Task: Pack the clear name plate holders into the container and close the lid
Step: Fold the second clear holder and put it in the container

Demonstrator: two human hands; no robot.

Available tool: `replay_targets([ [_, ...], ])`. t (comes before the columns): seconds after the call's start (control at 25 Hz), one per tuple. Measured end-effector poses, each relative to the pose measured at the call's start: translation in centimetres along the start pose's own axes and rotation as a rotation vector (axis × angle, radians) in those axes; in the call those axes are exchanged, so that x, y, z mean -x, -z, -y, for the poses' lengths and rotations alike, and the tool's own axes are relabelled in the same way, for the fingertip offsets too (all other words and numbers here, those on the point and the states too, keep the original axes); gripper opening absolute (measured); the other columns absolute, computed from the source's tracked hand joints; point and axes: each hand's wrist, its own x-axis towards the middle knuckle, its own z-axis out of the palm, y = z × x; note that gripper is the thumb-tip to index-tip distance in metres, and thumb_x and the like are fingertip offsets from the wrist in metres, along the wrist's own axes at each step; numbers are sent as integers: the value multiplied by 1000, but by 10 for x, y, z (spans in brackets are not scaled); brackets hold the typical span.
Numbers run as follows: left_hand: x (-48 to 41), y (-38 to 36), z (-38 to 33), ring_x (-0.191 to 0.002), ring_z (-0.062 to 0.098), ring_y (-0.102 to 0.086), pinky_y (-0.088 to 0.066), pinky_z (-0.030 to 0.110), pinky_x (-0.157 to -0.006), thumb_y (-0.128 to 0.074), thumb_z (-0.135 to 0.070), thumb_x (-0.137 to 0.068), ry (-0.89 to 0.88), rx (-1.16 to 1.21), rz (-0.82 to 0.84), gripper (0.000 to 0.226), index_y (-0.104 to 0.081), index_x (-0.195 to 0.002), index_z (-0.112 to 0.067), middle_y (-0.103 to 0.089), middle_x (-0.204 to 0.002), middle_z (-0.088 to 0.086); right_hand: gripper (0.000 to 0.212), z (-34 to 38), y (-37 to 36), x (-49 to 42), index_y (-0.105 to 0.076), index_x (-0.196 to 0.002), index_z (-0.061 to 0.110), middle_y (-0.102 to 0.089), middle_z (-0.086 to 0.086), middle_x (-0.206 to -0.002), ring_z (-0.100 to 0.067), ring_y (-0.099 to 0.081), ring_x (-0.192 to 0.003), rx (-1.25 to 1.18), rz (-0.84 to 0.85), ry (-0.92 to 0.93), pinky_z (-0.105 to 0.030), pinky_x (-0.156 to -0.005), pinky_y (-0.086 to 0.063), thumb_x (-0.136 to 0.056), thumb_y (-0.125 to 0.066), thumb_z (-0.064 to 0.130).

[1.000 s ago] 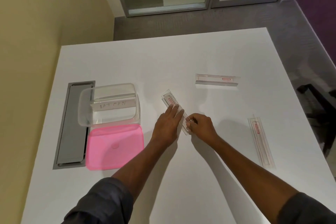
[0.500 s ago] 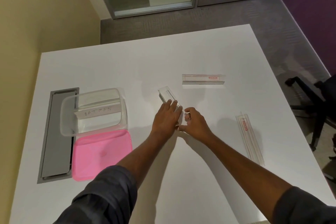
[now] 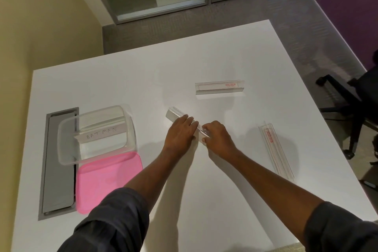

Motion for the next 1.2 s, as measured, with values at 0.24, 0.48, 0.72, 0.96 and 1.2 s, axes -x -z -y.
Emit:
replay_targets([
  [0.24,4,22,52,-133,29,-56,-47,38,-105,-72,-6,-84,145,-3,90,57,-64,-139,-17,-66,-137,5,38,-13,15,-5,-73,-123,8,-71,-8,-121,-28,-65,-115,-15,18,55,-44,-97,-54,-86,-72,2],
  [0.48,27,22,79,-131,23,-58,-57,36,-85,-72,-3,-84,207,100,126,56,-65,-136,-21,-65,-137,-5,37,-22,29,-7,-74,-121,5,-73,-10,-117,-30,-67,-109,47,74,159,-41,-95,-53,-85,-71,-4],
  [0.72,39,8,69,-121,26,-59,-54,37,-78,-78,-12,-83,223,109,142,41,-67,-122,-17,-64,-120,1,35,-24,32,-7,-69,-124,7,-69,-6,-124,-29,-62,-117,185,115,248,-45,-98,-52,-91,-65,-2],
  [0.96,46,4,63,-124,26,-57,-58,41,-81,-75,-13,-85,209,102,116,48,-63,-131,-17,-62,-127,1,51,-20,33,-7,-63,-125,15,-61,1,-127,-23,-53,-120,361,190,272,-44,-86,-56,-78,-82,15],
  [1.2,47,4,61,-118,29,-63,-58,43,-84,-76,-8,-81,200,129,100,45,-70,-125,-16,-70,-120,3,41,-17,26,-8,-66,-118,12,-64,-2,-120,-26,-56,-115,392,118,308,-44,-76,-58,-79,-78,4],
])
